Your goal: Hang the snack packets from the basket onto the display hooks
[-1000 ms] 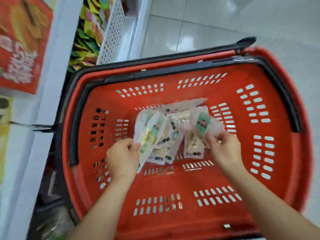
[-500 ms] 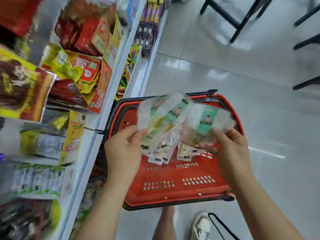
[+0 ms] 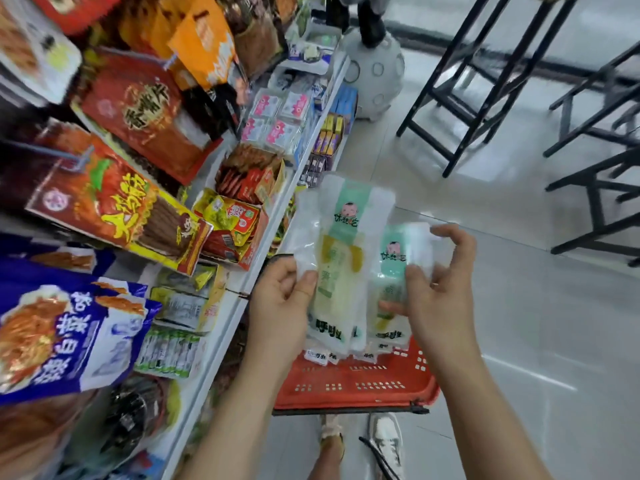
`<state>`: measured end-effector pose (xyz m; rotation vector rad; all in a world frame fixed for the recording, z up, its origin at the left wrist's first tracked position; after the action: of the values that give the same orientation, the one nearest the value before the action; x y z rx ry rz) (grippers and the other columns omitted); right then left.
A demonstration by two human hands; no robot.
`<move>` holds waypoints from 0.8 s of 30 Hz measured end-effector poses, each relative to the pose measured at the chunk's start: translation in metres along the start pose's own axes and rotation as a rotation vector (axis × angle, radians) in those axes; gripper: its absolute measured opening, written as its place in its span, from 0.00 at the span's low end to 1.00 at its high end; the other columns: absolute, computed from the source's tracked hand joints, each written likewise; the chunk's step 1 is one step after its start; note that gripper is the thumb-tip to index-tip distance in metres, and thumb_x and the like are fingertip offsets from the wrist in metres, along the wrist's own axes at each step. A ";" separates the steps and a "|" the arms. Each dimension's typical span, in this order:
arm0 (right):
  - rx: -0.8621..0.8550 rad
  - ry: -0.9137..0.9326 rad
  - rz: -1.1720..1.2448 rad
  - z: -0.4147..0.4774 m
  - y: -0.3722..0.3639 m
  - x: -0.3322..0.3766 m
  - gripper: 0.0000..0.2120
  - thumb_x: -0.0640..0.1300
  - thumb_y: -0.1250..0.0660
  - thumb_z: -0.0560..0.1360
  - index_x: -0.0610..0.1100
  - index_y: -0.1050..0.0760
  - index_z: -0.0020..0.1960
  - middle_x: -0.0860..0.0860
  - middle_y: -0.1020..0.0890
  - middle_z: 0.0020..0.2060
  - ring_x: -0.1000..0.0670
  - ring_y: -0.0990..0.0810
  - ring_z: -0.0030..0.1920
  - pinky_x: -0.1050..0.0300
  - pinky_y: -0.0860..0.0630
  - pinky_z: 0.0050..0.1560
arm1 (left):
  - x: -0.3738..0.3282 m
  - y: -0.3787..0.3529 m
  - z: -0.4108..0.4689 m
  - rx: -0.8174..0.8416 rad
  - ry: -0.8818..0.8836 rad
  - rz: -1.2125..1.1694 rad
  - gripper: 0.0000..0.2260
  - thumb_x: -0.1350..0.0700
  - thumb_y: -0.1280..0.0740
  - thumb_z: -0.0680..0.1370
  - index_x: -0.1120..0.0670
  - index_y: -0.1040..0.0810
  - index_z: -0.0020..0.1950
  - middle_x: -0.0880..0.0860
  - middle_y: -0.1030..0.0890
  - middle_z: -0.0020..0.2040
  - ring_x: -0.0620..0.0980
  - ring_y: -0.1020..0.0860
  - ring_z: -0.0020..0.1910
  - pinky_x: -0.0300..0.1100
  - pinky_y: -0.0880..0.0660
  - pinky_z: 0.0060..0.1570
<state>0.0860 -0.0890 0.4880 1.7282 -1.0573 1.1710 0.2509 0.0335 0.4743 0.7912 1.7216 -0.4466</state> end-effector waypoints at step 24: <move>0.367 0.450 0.068 -0.177 0.025 0.310 0.07 0.51 0.23 0.68 0.49 0.18 0.37 0.58 0.17 0.33 0.59 0.20 0.38 0.58 0.22 0.44 | -0.306 0.071 -0.247 -0.449 -0.451 -0.056 0.18 0.54 0.32 0.78 0.42 0.31 0.65 0.50 0.21 0.47 0.45 0.20 0.45 0.35 0.24 0.40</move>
<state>0.0801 0.0006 0.8342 1.5855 -0.6581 1.7821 0.1731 0.1602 0.8450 0.2882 1.3488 -0.2361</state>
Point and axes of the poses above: each hand's wrist, its own z-axis towards the middle knuckle, its own y-axis out of the back of the hand, x = y × z, the point moved 9 cm from there along z, towards the middle knuckle
